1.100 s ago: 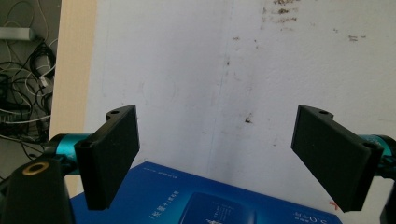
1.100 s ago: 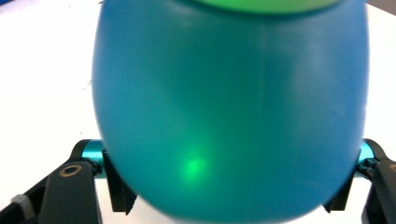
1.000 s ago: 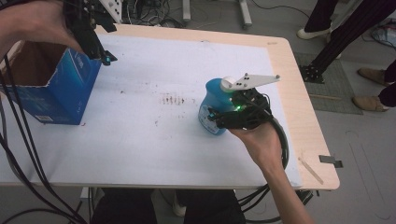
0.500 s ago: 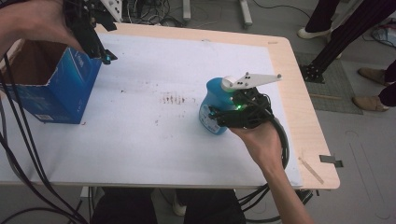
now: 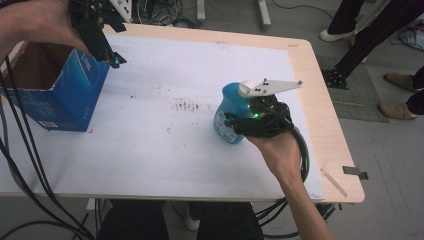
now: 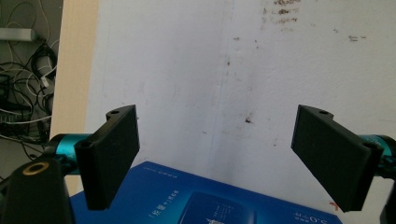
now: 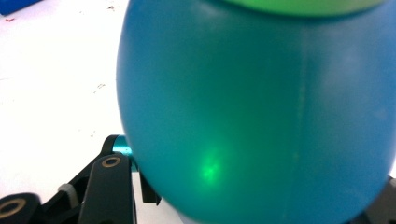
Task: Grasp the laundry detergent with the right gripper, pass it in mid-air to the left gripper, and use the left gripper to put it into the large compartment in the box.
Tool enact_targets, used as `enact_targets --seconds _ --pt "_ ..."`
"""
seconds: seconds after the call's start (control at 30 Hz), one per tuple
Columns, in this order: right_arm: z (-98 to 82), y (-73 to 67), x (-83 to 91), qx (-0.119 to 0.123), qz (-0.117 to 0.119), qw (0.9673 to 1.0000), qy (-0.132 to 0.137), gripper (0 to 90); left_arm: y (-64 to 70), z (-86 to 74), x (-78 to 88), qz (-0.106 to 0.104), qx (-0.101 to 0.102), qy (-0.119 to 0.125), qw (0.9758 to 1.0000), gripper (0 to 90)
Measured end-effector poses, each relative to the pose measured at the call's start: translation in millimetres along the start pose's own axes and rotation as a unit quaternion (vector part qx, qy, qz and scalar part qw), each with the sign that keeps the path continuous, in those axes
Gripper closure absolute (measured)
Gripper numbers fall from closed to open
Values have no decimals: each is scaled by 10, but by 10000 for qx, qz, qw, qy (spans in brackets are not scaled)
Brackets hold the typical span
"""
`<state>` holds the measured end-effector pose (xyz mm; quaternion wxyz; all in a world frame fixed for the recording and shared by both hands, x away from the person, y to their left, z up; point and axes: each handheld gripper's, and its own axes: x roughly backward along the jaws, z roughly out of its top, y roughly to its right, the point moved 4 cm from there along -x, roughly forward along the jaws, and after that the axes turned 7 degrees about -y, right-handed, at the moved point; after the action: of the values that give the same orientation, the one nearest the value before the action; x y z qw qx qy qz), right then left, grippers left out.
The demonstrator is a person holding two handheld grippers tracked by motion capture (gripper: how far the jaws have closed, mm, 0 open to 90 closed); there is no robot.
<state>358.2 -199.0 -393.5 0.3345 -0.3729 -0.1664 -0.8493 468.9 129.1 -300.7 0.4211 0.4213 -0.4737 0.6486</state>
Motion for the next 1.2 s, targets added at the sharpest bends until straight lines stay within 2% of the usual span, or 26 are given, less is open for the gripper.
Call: enact_targets --seconds 0.27,0.43,0.6,0.67,0.77,0.83,0.87,0.9,0.93,1.0,1.07,1.1,1.13,1.17,1.2 --pt "-14 4 2 -56 42 9999 78 463 13 4 16 -16 -6 7 10000 152" --pt "-9 5 4 1 75 9999 71 477 16 16 36 -49 87 30 9999 154" --pt "-1 38 8 12 180 9998 45 482 25 25 85 -156 169 162 9996 154" --pt "31 47 29 45 309 9995 74 481 46 46 123 -179 198 255 9993 154" --pt "76 56 53 117 380 9991 107 481 63 72 157 -192 153 263 9994 154" --pt "175 67 89 311 500 9981 175 480 99 135 237 -184 60 307 9993 154" --pt "175 67 89 311 500 9981 175 480 99 135 237 -184 60 307 9993 154" --pt "257 71 117 540 614 9965 175 479 126 192 302 -170 7 366 9992 154" --pt "302 70 130 638 671 9956 153 479 126 192 302 -170 7 366 9992 154" --pt "395 65 150 890 806 9927 111 478 162 282 390 -238 -122 359 9990 154" --pt "491 62 154 1148 989 9884 63 477 195 350 434 -347 -165 413 9984 154" --pt "541 62 149 1258 1090 9860 64 478 214 384 452 -405 -192 440 9980 154" --pt "541 62 149 1258 1090 9860 64 478 214 384 452 -405 -192 440 9980 154" --pt "591 55 141 1350 1213 9834 75 478 233 420 465 -460 -234 467 9976 154" --pt "687 40 126 1549 1442 9773 111 477 282 483 478 -587 -277 523 9965 154"
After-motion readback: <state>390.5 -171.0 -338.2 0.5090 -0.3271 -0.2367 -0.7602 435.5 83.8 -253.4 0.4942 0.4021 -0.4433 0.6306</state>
